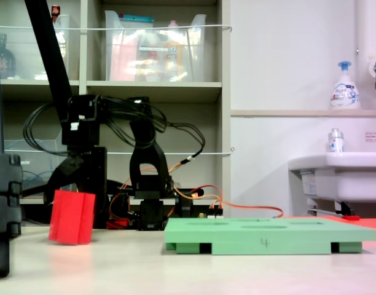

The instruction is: Put the cross columnar block into the corresponding hole

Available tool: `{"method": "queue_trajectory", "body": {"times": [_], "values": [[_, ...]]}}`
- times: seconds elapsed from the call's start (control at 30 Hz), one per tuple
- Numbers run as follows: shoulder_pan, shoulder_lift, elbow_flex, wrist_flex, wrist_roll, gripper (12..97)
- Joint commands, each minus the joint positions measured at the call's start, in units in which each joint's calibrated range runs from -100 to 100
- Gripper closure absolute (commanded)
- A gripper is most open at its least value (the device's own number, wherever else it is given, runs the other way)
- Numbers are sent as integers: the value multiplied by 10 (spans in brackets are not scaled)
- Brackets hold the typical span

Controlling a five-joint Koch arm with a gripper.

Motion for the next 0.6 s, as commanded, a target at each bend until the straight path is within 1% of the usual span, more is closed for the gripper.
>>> {"method": "queue_trajectory", "body": {"times": [0.0, 0.03, 0.07, 0.2, 0.27, 0.4, 0.57], "values": [[1, -38, -5, -55, 3, 715], [2, -64, -5, -63, 7, 738], [4, -87, -6, -74, 11, 742], [18, -195, -5, -74, 31, 740], [36, -260, -6, -74, 46, 740], [85, -363, -9, -74, 84, 740], [174, -436, -11, -74, 168, 740]]}}
